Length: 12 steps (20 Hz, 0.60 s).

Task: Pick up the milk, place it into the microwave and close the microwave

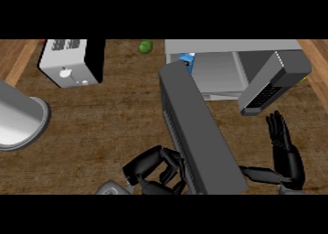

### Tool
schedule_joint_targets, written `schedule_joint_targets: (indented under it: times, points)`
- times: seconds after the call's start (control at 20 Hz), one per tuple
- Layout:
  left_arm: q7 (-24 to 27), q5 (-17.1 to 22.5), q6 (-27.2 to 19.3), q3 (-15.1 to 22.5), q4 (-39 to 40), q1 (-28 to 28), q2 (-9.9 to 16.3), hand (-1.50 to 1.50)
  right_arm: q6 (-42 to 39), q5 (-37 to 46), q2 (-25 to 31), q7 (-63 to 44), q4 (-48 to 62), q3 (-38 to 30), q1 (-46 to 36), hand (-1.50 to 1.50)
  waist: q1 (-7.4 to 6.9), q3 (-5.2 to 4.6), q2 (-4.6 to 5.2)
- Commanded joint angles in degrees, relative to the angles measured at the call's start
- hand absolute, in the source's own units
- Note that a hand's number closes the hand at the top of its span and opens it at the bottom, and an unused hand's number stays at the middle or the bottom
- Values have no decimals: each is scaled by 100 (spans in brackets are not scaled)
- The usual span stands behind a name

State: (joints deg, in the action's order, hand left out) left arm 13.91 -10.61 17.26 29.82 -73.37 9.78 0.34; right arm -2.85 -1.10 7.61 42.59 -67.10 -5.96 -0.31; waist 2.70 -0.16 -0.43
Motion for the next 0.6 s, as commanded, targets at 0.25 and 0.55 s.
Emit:
schedule_joint_targets:
  times: [0.25,0.55]
  points:
    - [-98,921,-2100,2014,979,1043,-33,150,-703,-730,426,-824,-2327,-80,1354,-150,84,1,52]
    - [91,2006,-3333,2471,1330,1551,-30,150,-1088,-1193,663,-1381,-3044,-107,1363,-150,285,-9,97]
